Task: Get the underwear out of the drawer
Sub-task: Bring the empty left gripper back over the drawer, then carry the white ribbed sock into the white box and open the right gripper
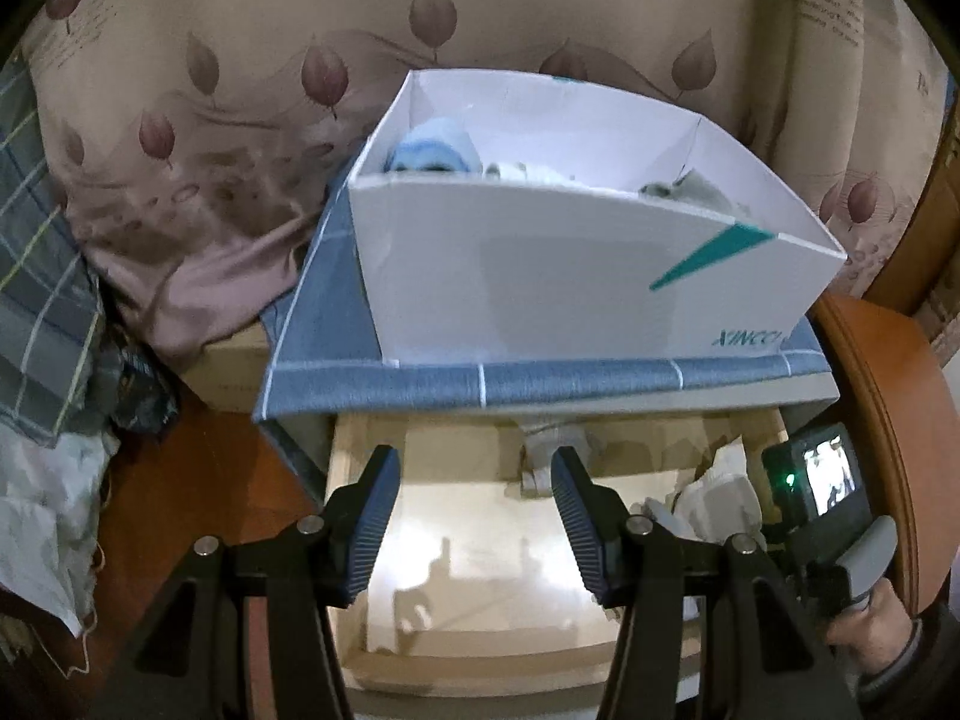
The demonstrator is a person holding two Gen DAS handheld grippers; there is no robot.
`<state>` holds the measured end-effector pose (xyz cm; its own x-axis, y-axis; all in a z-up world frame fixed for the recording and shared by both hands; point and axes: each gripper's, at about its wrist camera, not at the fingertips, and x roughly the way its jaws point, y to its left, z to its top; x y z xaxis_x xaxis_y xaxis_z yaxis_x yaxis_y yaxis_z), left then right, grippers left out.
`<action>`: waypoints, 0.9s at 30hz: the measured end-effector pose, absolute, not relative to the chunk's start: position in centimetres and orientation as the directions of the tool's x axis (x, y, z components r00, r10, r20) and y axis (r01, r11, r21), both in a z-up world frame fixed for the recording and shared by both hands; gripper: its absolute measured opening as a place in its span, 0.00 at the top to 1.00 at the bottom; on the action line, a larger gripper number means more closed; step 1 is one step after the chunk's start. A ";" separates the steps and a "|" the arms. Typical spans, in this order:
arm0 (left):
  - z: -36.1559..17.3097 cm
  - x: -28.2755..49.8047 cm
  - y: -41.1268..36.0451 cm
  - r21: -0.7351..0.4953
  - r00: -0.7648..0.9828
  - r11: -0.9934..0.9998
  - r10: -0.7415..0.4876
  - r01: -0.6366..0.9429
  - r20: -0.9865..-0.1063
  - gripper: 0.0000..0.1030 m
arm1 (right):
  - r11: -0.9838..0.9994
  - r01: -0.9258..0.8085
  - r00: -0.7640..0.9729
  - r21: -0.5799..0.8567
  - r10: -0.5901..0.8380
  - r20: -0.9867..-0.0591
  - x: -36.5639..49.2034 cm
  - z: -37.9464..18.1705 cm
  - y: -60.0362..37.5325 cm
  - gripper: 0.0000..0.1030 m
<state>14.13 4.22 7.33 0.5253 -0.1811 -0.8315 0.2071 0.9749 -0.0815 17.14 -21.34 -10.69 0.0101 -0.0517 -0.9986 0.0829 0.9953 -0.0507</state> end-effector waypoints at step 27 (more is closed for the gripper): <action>-0.3 9.7 4.1 -0.117 0.419 0.980 -0.176 0.163 -0.891 0.48 | 0.999 0.033 0.168 -0.035 -0.040 -0.985 15.2 -5.8 -20.6 0.50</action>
<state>9.69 4.11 -0.30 0.4189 -0.1763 -0.8908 0.1634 0.9796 -0.1170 15.24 -20.56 -5.84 0.1683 -0.0402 -0.9849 0.0326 0.9988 -0.0352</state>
